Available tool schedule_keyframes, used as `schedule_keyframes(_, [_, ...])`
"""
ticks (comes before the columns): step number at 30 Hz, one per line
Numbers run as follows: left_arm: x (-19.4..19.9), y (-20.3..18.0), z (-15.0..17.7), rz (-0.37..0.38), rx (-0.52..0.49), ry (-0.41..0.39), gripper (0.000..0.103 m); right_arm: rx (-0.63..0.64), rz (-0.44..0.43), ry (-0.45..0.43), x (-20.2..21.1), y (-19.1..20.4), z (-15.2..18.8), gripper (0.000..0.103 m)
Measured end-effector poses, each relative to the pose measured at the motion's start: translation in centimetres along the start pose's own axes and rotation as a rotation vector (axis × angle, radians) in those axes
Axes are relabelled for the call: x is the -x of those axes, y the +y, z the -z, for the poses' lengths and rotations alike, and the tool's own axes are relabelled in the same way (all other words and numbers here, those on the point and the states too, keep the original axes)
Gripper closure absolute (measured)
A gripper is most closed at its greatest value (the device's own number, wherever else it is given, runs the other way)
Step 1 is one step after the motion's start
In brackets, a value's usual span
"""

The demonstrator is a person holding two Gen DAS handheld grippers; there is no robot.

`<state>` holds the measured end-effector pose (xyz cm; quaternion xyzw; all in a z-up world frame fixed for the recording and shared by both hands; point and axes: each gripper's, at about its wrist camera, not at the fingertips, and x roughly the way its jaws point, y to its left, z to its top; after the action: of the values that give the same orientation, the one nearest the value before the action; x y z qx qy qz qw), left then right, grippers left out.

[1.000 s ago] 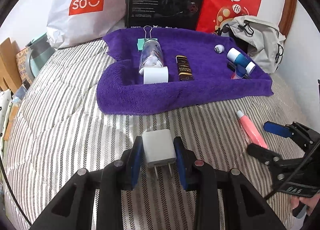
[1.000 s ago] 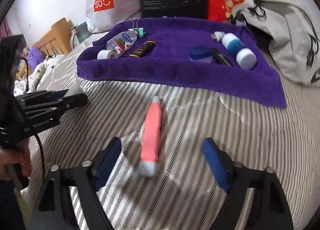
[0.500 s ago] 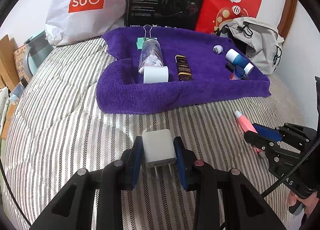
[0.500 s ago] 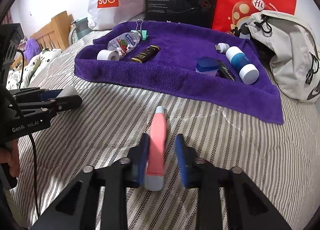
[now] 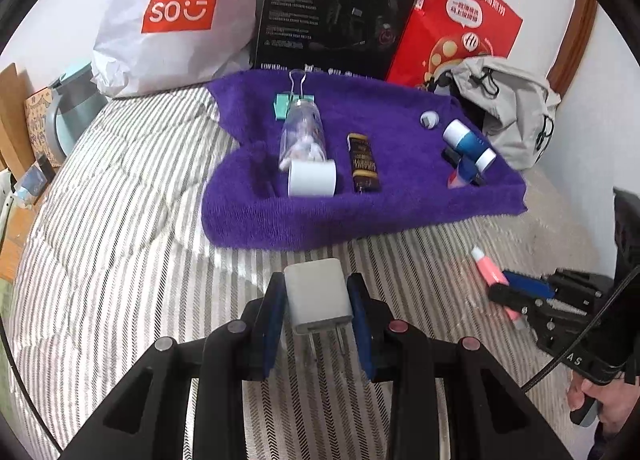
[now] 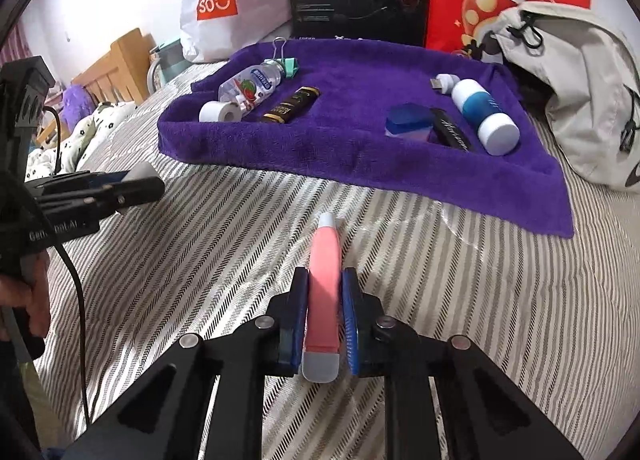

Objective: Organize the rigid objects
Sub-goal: 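Set the pink tube beside the ADMD bottle and the charger beside the Grand Reserve bottle, open both tools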

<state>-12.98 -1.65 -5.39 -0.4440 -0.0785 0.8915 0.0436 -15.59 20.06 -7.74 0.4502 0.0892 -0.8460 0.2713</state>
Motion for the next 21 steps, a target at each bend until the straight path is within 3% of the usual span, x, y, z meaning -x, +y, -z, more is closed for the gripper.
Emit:
schedule_keyframes(9, [0.9,-0.6,-3.0,0.016,0.000,-0.032,0.073,-0.032,-0.055,-0.023,1.9,-1.2,-1.0,0.086])
schedule_keyframes(21, [-0.9,-2.2,-6.6,0.029,-0.028,-0.028,0.073,-0.024,-0.087,-0.080,3.2,-2.8,-5.5,0.086])
